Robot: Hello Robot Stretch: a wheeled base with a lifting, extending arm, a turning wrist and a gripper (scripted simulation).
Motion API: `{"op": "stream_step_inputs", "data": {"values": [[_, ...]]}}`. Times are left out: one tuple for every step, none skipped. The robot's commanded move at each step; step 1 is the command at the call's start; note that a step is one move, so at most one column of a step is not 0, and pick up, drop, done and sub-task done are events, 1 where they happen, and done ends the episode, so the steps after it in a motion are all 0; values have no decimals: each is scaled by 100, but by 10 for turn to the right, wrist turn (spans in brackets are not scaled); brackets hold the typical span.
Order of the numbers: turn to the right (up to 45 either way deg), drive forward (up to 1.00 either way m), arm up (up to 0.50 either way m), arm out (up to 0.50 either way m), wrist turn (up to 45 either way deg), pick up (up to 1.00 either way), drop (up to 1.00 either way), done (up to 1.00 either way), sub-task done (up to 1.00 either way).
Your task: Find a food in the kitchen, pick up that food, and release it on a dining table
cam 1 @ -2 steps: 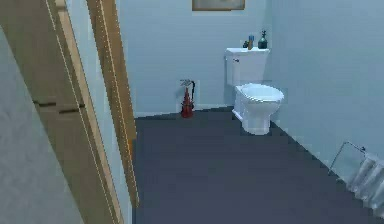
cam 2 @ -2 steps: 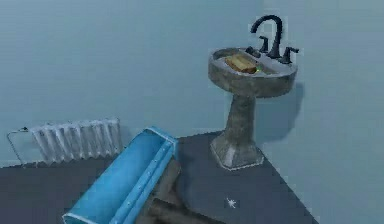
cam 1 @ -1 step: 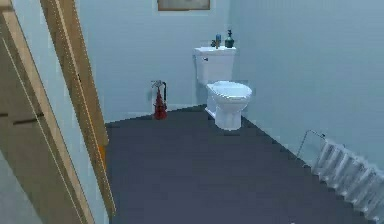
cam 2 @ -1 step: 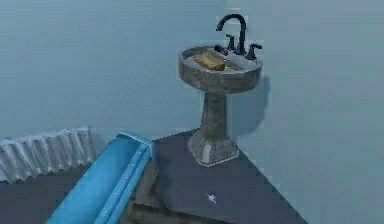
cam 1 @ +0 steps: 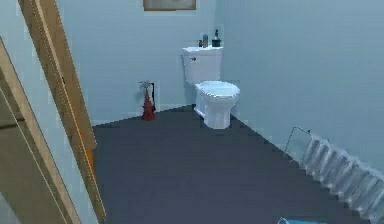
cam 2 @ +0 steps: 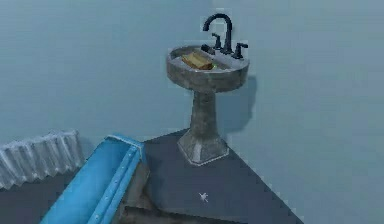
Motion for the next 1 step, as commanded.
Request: {"op": "stream_step_inputs", "data": {"values": [[0,30,0,0,0,0,0,0,0]]}}
